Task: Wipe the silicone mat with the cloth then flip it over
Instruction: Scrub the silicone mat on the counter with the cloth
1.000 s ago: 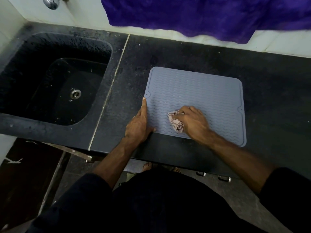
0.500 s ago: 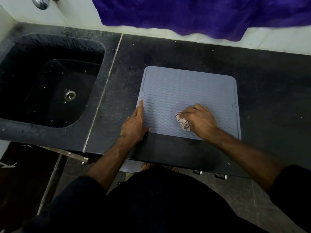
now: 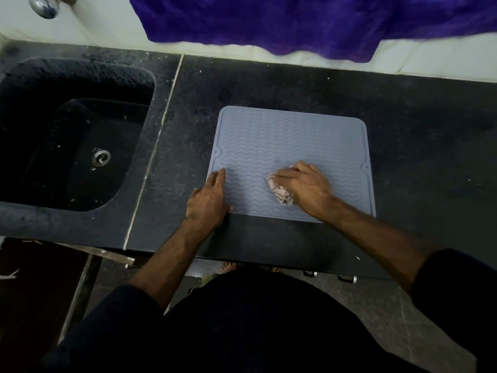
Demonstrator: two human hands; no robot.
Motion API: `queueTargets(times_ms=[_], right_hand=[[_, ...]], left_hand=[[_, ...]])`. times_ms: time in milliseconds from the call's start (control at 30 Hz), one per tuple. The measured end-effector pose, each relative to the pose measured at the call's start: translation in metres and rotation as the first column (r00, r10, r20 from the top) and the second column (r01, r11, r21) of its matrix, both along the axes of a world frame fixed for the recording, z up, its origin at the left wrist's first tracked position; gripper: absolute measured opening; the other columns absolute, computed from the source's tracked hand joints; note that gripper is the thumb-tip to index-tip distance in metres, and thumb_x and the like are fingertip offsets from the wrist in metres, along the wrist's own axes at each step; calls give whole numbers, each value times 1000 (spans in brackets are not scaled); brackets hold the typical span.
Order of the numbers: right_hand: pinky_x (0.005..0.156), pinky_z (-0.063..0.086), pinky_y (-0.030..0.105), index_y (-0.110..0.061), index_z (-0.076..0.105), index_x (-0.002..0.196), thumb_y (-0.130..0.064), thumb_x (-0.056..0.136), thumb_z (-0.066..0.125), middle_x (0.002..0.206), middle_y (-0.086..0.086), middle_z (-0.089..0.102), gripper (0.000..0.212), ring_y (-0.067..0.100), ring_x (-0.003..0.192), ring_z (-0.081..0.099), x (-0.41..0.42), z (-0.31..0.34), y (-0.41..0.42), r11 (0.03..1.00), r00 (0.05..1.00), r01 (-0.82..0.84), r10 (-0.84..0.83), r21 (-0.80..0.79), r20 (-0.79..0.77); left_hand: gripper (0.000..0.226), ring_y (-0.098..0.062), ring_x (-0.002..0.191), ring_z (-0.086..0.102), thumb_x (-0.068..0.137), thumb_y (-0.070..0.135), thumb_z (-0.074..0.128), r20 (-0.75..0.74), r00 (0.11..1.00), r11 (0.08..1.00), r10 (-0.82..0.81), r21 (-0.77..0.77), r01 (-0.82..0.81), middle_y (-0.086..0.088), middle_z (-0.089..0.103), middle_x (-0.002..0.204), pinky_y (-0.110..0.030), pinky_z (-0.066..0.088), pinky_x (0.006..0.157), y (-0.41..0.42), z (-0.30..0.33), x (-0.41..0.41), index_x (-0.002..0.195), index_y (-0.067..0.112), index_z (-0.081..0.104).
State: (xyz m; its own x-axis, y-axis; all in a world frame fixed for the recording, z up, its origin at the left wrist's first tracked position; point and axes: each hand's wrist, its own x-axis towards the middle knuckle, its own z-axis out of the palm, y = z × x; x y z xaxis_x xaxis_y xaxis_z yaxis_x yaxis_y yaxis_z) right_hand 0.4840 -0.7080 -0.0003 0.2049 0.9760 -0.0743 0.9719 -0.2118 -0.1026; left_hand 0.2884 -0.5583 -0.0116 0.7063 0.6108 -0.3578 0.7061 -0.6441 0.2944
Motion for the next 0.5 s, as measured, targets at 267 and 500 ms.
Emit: queueTargets(times_ms=[267, 500], right_hand=[[90, 32, 37, -25, 58, 128, -14, 85, 65, 137, -6, 53, 45, 24, 113, 43, -1, 11, 9, 997, 997, 79, -79, -14, -14], [93, 29, 34, -29, 56, 130, -19, 90, 59, 139, -7, 52, 41, 23, 116, 43, -10, 3, 12, 998, 999, 50, -51, -38, -17]], left_hand=[[83, -23, 149, 7, 89, 40, 62, 54, 998, 999, -39, 15, 38, -5, 4, 162, -45, 11, 119, -5, 8, 25, 154, 21, 13], [106, -25, 148, -13, 79, 53, 69, 21, 986, 980, -166, -108, 168, 2, -16, 161, -47, 0, 118, -15, -8, 45, 154, 30, -3]])
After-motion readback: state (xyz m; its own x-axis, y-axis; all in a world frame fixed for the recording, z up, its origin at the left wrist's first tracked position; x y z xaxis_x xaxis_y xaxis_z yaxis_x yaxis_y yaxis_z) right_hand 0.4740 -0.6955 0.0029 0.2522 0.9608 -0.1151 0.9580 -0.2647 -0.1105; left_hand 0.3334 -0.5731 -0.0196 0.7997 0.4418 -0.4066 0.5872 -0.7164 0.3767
